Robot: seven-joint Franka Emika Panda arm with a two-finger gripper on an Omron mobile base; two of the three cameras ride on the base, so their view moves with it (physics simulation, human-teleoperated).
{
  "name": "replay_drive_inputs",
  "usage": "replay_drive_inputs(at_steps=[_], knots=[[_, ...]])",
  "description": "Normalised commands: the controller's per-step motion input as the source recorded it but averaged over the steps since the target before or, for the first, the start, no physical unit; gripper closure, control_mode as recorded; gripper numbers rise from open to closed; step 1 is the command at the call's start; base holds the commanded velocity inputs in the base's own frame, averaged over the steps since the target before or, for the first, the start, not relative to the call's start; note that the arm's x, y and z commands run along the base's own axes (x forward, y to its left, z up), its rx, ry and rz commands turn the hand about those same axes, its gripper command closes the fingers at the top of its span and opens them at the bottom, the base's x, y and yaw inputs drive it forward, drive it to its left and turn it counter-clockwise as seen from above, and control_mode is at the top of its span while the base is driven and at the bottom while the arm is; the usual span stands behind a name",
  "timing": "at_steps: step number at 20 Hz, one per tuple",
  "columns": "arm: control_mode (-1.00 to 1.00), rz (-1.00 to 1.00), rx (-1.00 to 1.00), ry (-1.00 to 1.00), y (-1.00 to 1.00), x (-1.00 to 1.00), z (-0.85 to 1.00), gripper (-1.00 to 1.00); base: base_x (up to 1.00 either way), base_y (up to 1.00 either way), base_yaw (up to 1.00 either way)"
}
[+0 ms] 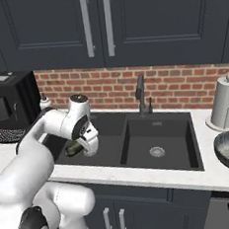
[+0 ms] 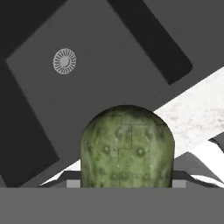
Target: Pick the cucumber from the sink and place it in the bowl. Then pick the bowl and place it in the microwave. Then close the microwave door and press the start button.
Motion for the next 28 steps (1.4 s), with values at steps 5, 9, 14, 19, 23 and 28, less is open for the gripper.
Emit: replay_drive_inputs(at_steps=[5,9,14,19,23,28], knots=[[-1.0,-0.11,0.0,0.03,-0.3,-0.89,0.85,1.0,0.0,0.0,0.0],[-1.0,-0.17,0.0,0.0,-0.52,-0.86,0.65,1.0,0.0,0.0,0.0],[-1.0,-0.23,0.0,0.0,-0.82,-0.72,0.35,1.0,0.0,0.0,0.0],[-1.0,-0.27,0.0,0.0,-0.99,-0.53,0.09,1.0,0.0,0.0,0.0],[-1.0,-0.26,0.02,0.0,-1.0,-0.41,0.07,1.0,0.0,0.0,0.0],[-1.0,-0.13,0.02,0.0,-0.95,-0.14,-0.09,1.0,0.0,0.0,0.0]])
